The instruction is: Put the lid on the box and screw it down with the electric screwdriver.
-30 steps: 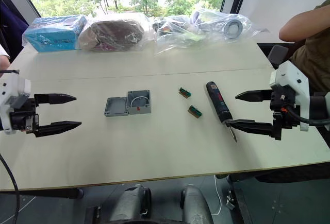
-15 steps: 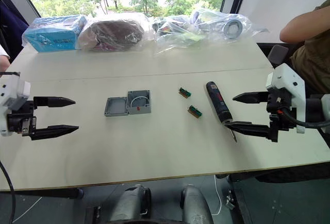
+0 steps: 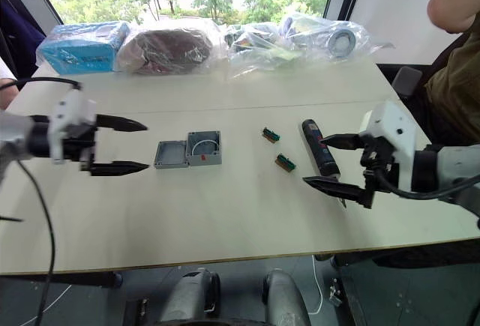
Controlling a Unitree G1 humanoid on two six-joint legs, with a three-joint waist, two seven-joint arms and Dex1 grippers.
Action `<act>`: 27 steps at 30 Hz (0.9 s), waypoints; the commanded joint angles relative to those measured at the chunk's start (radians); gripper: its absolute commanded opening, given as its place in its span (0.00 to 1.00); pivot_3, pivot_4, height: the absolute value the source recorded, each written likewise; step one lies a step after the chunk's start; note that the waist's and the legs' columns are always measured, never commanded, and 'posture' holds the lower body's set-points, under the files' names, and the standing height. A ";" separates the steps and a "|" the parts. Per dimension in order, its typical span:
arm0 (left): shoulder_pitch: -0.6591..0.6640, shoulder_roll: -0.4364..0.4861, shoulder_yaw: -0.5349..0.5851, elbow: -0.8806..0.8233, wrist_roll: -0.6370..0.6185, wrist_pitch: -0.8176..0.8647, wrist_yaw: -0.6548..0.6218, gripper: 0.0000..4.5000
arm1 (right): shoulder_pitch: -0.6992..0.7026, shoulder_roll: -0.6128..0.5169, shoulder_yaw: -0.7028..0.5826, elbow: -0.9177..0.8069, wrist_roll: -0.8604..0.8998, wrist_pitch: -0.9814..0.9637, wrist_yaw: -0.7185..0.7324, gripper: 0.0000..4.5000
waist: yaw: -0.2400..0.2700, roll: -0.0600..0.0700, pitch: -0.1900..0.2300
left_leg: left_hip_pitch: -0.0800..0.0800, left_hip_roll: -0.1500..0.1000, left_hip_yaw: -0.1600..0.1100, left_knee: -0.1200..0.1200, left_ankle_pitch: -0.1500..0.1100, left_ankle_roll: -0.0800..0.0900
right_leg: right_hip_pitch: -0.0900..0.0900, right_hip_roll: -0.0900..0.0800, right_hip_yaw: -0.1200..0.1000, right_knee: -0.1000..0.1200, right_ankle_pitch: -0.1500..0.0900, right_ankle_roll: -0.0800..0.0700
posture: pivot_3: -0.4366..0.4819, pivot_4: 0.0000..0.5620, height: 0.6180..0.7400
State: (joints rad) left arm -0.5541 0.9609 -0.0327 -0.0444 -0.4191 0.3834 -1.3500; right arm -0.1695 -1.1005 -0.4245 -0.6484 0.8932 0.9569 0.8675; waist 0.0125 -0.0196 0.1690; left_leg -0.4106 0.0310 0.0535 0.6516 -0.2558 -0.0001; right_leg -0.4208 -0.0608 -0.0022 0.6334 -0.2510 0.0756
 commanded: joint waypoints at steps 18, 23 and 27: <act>-0.320 -0.363 -0.304 0.642 0.399 -0.499 -0.042 0.87 | 0.068 0.103 0.015 -0.226 0.160 0.005 -0.293 1.00 | -0.001 -0.001 0.000 | -0.002 0.001 -0.002 0.002 0.000 0.000 | 0.000 0.002 0.000 0.001 0.002 0.003 | 0.48 0.27 1.00; -0.330 -0.381 -0.292 0.670 0.403 -0.528 -0.060 0.47 | 0.095 0.088 0.005 -0.233 0.174 -0.005 -0.307 1.00 | 0.000 -0.001 0.000 | -0.002 0.001 -0.004 0.002 0.000 0.000 | 0.000 0.002 0.000 0.001 0.002 0.004 | 0.48 0.27 1.00; -0.353 -0.399 -0.306 0.694 0.409 -0.554 -0.106 0.14 | 0.093 0.079 0.002 -0.229 0.183 -0.005 -0.313 1.00 | 0.000 -0.001 0.000 | -0.002 0.001 -0.004 0.003 0.000 0.000 | 0.000 0.002 0.000 0.001 0.002 0.004 | 0.48 0.27 1.00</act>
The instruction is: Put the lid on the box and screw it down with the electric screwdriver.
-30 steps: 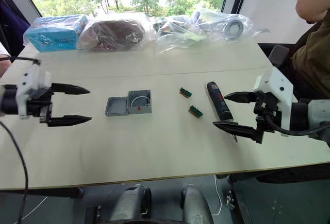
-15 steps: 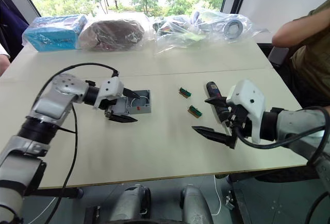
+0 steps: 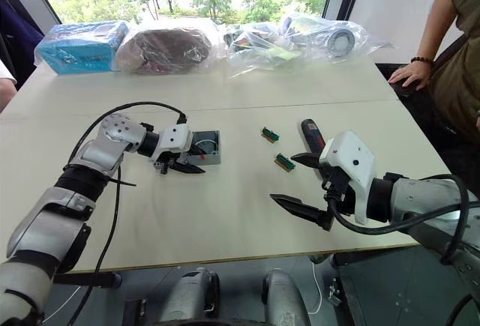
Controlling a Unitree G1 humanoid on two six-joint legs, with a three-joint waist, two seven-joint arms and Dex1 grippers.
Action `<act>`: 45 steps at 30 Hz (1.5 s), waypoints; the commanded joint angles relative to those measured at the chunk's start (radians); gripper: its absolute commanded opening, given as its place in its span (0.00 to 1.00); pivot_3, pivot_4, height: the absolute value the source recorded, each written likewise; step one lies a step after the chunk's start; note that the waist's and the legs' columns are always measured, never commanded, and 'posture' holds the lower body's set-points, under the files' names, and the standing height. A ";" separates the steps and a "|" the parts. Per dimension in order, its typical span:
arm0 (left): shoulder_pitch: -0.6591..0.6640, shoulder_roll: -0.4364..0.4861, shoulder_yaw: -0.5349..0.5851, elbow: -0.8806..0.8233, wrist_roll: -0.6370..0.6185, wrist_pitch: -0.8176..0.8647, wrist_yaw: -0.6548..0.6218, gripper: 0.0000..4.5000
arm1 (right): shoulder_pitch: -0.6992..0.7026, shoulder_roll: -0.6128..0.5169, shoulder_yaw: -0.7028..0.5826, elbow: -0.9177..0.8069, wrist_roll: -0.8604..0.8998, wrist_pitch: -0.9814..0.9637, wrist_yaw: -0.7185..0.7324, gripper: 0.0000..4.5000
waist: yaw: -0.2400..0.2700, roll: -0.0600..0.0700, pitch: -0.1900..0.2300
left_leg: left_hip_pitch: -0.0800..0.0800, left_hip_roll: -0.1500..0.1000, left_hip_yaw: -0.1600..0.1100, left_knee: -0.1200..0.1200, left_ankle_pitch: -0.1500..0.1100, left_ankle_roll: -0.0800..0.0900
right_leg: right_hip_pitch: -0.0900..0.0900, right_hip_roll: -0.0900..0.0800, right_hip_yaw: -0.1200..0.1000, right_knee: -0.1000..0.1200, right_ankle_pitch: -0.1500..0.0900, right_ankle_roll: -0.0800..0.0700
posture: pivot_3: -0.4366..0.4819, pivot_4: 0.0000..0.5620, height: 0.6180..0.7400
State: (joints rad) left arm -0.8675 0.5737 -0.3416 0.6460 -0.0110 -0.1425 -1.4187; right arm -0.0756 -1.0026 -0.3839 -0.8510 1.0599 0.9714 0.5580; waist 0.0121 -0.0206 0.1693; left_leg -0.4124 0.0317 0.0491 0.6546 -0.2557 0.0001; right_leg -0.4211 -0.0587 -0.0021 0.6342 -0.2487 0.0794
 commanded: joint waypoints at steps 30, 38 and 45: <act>-0.248 -0.233 -0.243 0.360 -0.149 -0.431 -0.196 0.01 | 0.064 -0.070 -0.114 -0.062 0.077 -0.023 -0.086 1.00 | 0.002 0.000 0.000 | -0.012 -0.001 -0.004 0.013 -0.003 0.005 | -0.002 -0.002 -0.002 -0.001 0.003 0.005 | 0.48 0.27 1.00; -0.256 -0.214 -0.281 0.372 -0.159 -0.450 -0.196 0.01 | 0.043 -0.074 -0.082 -0.054 0.075 -0.036 -0.096 1.00 | 0.001 0.000 0.000 | -0.012 -0.001 -0.004 0.013 -0.003 0.005 | -0.003 -0.002 -0.002 -0.001 0.003 0.005 | 0.48 0.27 1.00; -0.270 -0.201 -0.292 0.381 -0.141 -0.446 -0.196 0.19 | 0.032 -0.079 -0.066 -0.051 0.075 -0.041 -0.099 1.00 | 0.001 0.000 0.000 | -0.012 -0.001 -0.004 0.013 -0.003 0.005 | -0.003 -0.002 -0.002 -0.001 0.003 0.005 | 0.48 0.27 1.00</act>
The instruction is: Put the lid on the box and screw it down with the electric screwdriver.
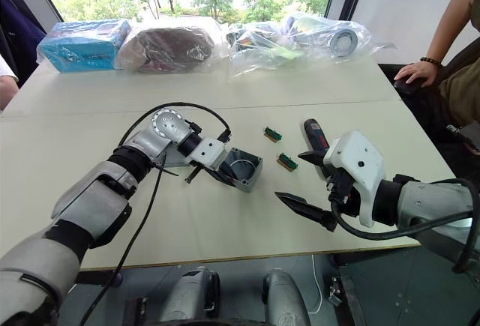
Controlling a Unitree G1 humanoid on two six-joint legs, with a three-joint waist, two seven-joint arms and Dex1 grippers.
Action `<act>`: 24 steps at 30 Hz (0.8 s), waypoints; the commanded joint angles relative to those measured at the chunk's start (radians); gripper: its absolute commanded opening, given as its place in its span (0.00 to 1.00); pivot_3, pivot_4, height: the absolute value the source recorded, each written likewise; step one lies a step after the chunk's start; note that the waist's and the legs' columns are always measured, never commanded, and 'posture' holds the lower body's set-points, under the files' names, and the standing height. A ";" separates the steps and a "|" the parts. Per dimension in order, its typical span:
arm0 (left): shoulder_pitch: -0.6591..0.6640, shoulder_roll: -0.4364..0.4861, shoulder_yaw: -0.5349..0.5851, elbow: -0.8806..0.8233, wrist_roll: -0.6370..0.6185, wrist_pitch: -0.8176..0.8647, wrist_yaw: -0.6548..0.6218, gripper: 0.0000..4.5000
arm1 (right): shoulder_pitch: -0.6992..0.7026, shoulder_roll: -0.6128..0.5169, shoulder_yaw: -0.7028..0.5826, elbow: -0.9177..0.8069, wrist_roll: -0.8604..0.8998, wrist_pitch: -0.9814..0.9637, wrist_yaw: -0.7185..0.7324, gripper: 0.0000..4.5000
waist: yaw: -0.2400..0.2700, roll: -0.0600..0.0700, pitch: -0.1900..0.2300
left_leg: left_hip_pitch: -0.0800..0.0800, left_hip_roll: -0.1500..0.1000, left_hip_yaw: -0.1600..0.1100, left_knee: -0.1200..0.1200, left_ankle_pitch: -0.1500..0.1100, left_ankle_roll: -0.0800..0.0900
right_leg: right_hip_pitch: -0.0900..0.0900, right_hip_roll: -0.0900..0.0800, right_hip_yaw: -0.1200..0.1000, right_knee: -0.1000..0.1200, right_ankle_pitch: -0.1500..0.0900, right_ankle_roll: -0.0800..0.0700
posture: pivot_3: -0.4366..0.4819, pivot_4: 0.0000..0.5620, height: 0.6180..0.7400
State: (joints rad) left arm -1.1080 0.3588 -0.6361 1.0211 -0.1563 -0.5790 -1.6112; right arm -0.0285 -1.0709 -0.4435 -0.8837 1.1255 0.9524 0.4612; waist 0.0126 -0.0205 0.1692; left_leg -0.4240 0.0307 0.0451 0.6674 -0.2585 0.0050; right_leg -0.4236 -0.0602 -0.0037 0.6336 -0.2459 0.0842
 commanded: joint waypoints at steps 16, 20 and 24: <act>0.032 0.169 0.260 -0.262 -0.125 0.291 0.094 1.00 | -0.061 0.000 0.060 0.006 -0.005 -0.039 0.008 1.00 | -0.001 0.000 0.000 | -0.001 0.001 0.000 0.000 0.000 0.000 | -0.001 0.000 0.000 0.000 0.000 0.000 | 0.48 0.27 1.00; 0.154 0.247 0.404 -0.449 -0.141 0.544 0.299 1.00 | -0.078 0.006 0.087 0.025 -0.023 -0.051 0.021 1.00 | -0.010 0.000 0.000 | 0.000 0.002 0.000 0.000 0.000 0.000 | -0.001 0.000 0.000 0.001 0.000 0.001 | 0.48 0.27 1.00; 0.284 0.300 0.530 -0.634 -0.076 0.765 0.610 1.00 | -0.090 0.007 0.112 0.042 -0.039 -0.064 0.044 1.00 | -0.007 0.000 0.000 | 0.001 0.002 -0.001 0.000 0.000 0.000 | -0.001 0.000 0.000 0.005 0.001 0.002 | 0.48 0.27 1.00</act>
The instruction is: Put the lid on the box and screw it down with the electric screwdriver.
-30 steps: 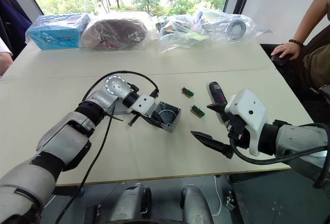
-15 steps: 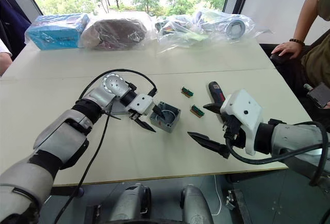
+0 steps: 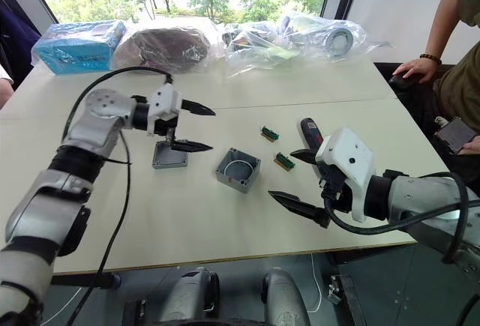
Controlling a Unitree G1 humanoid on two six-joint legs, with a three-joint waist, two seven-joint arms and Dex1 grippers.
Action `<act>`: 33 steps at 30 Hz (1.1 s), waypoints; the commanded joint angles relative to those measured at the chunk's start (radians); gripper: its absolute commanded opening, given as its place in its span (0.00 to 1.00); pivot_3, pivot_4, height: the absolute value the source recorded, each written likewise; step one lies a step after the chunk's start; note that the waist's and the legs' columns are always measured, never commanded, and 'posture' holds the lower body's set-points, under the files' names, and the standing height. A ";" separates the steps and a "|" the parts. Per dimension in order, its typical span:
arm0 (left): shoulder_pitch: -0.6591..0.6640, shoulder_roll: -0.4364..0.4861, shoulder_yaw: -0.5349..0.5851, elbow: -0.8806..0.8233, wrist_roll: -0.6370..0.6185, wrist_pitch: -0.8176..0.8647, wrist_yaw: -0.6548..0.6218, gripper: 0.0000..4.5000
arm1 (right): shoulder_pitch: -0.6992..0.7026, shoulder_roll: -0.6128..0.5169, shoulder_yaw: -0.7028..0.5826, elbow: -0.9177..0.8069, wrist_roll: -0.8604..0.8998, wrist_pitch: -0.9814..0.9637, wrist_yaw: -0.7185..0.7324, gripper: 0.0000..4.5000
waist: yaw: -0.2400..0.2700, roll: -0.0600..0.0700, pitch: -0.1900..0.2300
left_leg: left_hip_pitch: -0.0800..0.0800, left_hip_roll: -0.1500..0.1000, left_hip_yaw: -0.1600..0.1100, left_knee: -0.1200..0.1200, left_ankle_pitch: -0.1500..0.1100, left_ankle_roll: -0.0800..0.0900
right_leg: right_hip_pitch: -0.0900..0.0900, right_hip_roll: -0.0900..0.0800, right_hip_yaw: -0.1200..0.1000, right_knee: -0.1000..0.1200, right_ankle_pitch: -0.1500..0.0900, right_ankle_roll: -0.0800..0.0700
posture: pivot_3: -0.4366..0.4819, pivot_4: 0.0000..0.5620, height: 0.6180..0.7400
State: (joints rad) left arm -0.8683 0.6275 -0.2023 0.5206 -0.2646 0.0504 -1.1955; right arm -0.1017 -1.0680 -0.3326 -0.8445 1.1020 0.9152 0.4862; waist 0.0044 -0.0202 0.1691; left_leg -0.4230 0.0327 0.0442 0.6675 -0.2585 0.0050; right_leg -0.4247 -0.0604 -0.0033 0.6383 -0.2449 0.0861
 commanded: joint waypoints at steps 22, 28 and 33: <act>0.394 -0.163 0.400 -0.607 -0.006 1.072 0.868 1.00 | -0.120 0.004 0.076 0.102 -0.111 -0.057 0.146 1.00 | 0.008 -0.001 0.000 | 0.003 -0.001 0.001 0.001 0.000 0.000 | 0.000 -0.002 0.000 0.005 0.000 0.001 | 0.48 0.27 1.00; 0.429 -0.159 0.373 -0.576 0.005 1.099 0.888 0.75 | -0.119 0.005 0.075 0.098 -0.114 -0.055 0.145 1.00 | 0.008 -0.001 -0.001 | 0.004 -0.002 0.002 0.001 0.000 0.000 | 0.000 -0.002 0.001 0.006 0.000 0.000 | 0.48 0.27 1.00; 0.423 -0.158 0.382 -0.552 0.006 1.075 0.892 0.32 | -0.112 0.004 0.067 0.095 -0.115 -0.053 0.146 1.00 | 0.008 0.000 -0.001 | 0.006 -0.002 0.003 0.001 0.000 0.000 | 0.001 -0.002 0.002 0.007 0.000 0.000 | 0.48 0.27 1.00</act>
State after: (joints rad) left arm -0.4645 0.4648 0.1793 -0.0677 -0.2716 1.1163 -0.3155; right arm -0.2093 -1.0659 -0.2343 -0.7355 0.9863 0.8676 0.6312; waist 0.0120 -0.0198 0.1678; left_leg -0.4158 0.0311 0.0470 0.6680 -0.2584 0.0047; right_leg -0.4228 -0.0624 -0.0016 0.6452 -0.2450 0.0858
